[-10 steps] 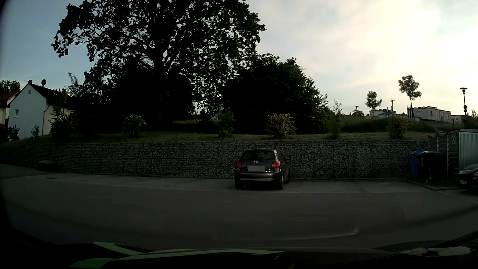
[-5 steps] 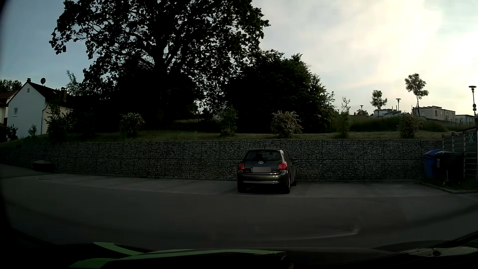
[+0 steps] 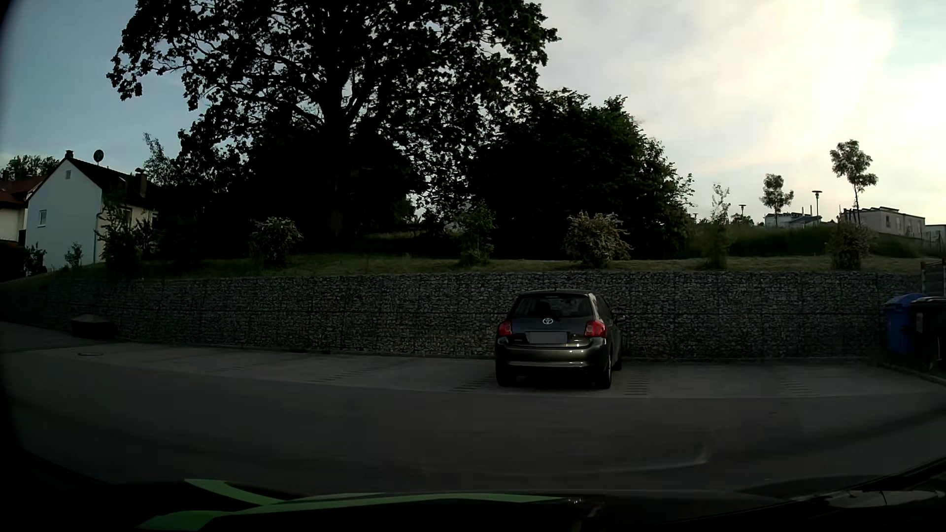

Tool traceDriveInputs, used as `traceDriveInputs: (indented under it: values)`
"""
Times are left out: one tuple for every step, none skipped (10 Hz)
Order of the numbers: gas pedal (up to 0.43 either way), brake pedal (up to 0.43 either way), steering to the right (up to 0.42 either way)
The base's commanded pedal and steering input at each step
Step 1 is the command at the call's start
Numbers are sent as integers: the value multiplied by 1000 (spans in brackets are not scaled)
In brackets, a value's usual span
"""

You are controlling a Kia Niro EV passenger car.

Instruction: Follow the waypoints while adhering to traffic rules and regulations

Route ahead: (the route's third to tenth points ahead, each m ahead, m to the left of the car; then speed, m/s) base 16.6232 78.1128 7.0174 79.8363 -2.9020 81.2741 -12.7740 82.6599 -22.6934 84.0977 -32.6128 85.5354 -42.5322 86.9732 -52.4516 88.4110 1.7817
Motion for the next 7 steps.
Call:
traceDriveInputs:
  values:
    - [0, 165, -245]
    - [0, 159, -255]
    - [0, 159, -268]
    - [0, 165, -275]
    - [0, 159, -282]
    - [0, 159, -291]
    - [0, 159, -300]
